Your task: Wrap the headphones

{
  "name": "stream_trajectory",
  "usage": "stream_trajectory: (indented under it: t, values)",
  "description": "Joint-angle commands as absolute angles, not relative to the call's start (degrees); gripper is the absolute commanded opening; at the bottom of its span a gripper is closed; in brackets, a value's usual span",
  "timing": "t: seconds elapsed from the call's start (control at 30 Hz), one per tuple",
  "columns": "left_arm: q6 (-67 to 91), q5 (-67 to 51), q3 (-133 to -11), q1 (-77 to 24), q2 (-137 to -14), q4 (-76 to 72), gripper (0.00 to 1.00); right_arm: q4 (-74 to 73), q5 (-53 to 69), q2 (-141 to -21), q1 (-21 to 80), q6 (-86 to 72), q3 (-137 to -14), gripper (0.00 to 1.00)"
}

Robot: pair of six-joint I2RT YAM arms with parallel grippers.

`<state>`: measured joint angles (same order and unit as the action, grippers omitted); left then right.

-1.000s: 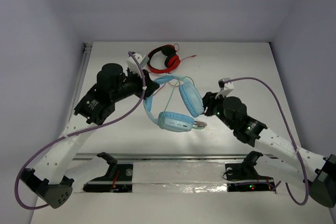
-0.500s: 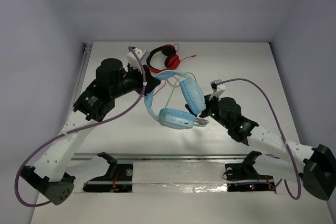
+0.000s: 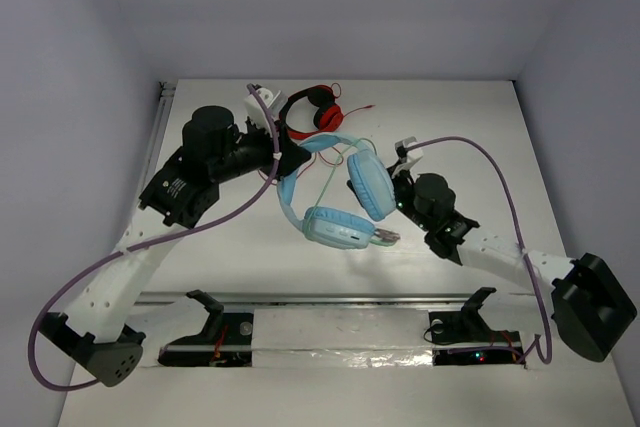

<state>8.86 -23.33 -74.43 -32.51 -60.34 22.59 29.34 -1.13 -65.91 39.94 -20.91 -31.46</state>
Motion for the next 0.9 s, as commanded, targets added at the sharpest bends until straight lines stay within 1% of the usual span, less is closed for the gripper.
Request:
stream_trajectory:
  t: [0.0, 0.03, 0.07, 0.27, 0.37, 0.4, 0.47, 0.5, 0.6, 0.7, 0.87]
  values:
    - [13.2, -27.2, -79.2, -32.3, -60.2, 17.6, 0.00, 38.4, 3.7, -68.3, 39.3, -17.1, -33.2, 0.60]
    - [13.4, -28.1, -80.0, -32.3, -60.6, 17.5, 0.00, 39.0, 4.9, -69.5, 38.8, -16.7, -33.7, 0.60]
    - [13.7, -28.7, -80.3, -32.3, -60.7, 17.6, 0.00, 39.5, 5.1, -70.0, 38.8, -16.5, -33.8, 0.58]
    - [15.4, -30.3, -83.8, -32.3, -61.7, 18.1, 0.00, 43.4, 4.5, -70.9, 38.8, -17.3, -31.6, 0.57]
    - [16.0, -30.1, -84.8, -32.3, -62.0, 18.1, 0.00, 46.0, 5.6, -71.3, 38.8, -19.6, -30.2, 0.46]
    - [16.2, -29.5, -85.1, -32.3, -62.1, 18.0, 0.00, 46.7, 6.2, -71.4, 38.8, -20.2, -29.9, 0.37]
    - [17.2, -28.7, -85.5, -32.3, -62.4, 17.3, 0.00, 47.5, 7.7, -71.4, 38.8, -22.6, -29.4, 0.26]
    - [17.7, -28.1, -85.7, -32.3, -62.6, 16.8, 0.00, 47.7, 8.6, -71.5, 38.8, -23.5, -29.1, 0.18]
    - [20.5, -26.6, -86.3, -32.3, -63.7, 13.6, 0.00, 47.8, 12.1, -72.5, 38.8, -26.7, -28.9, 0.11]
    - [23.0, -23.3, -86.2, -32.3, -64.3, 9.4, 0.00, 48.0, 13.2, -72.1, 38.8, -29.2, -28.0, 0.07]
    - [25.0, -16.8, -85.5, -32.3, -65.8, 4.1, 0.00, 51.1, 19.9, -69.6, 38.8, -34.7, -25.2, 0.07]
